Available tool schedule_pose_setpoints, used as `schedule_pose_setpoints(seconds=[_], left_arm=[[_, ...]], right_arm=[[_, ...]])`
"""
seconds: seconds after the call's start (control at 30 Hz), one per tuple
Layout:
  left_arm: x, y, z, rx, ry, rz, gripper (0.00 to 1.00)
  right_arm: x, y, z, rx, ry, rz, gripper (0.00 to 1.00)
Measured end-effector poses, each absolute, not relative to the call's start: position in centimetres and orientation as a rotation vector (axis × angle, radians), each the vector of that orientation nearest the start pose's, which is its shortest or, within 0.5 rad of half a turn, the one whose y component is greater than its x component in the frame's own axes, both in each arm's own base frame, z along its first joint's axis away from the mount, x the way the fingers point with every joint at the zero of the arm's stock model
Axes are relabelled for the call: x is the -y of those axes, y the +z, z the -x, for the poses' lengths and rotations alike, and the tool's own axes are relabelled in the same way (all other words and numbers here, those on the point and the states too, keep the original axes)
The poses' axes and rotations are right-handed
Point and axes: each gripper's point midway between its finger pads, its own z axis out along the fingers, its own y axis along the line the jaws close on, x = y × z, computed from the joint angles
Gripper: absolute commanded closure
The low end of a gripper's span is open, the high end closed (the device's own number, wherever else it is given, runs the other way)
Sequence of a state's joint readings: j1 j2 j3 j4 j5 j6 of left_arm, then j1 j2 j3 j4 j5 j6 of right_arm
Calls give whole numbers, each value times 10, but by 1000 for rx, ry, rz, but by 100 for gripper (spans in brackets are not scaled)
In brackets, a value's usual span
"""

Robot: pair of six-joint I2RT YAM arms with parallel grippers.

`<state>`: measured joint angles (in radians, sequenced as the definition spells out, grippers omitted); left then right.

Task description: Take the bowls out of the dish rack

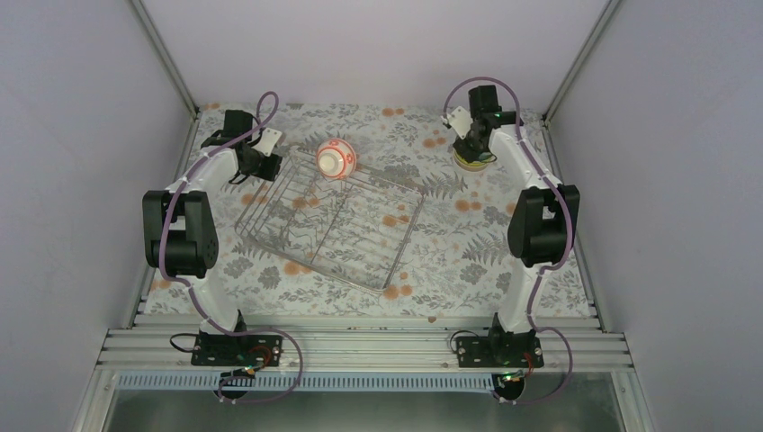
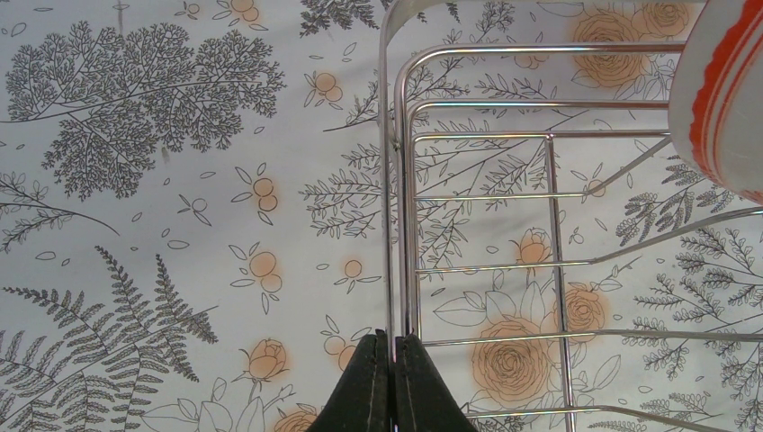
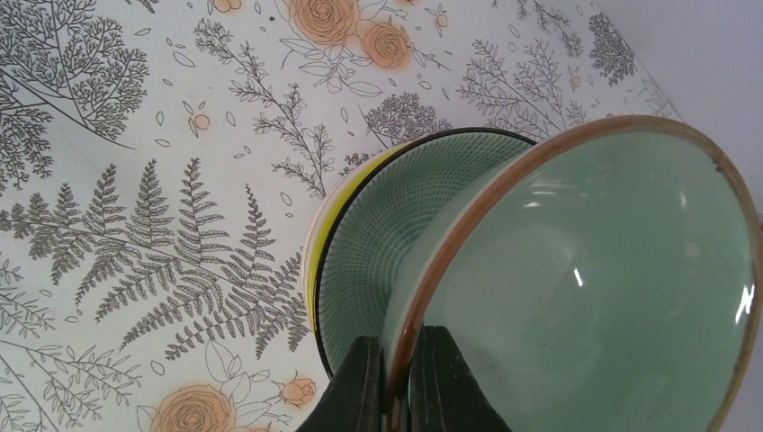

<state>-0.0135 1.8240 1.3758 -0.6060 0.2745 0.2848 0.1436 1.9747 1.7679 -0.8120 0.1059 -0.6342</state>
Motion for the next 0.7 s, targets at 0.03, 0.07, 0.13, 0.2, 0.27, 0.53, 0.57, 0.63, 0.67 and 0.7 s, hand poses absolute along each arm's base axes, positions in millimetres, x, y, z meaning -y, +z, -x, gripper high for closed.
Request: schedule_pose_setpoints(seconds=[0.03, 0.07, 0.13, 0.2, 0.27, 0.53, 0.57, 0.63, 0.67, 0.7], left_arm=[[53, 109, -451, -2540, -261, -477, 98], [53, 109, -451, -2540, -261, -477, 98], [53, 109, -451, -2540, -261, -477, 98], [53, 109, -450, -2540, -261, -477, 98], [53, 109, -451, -2539, -261, -477, 98], [53, 109, -451, -2539, -261, -478, 98], [53, 109, -451, -2539, -261, -478, 98], [53, 109, -451, -2539, -261, -478, 98], [53, 109, -451, -2539, -261, -478, 98], [53, 109, -451, -2539, -261, -478, 98]], right_arm=[[-54, 157, -502, -2432, -320, 952, 97], [-53, 157, -503, -2431, -323, 951, 97], [-53, 157, -503, -2429, -327, 949, 96], [-53, 157, -504, -2428, -327, 948, 97], [-53, 156, -503, -2427, -327, 949, 96], [-56, 148, -501, -2434, -321, 962, 96], [-56, 146, -500, -2437, -321, 964, 96], [-58, 144, -499, -2438, -318, 970, 88], [-59, 143, -498, -2440, -318, 973, 81], [-58, 143, -498, -2441, -318, 972, 72]])
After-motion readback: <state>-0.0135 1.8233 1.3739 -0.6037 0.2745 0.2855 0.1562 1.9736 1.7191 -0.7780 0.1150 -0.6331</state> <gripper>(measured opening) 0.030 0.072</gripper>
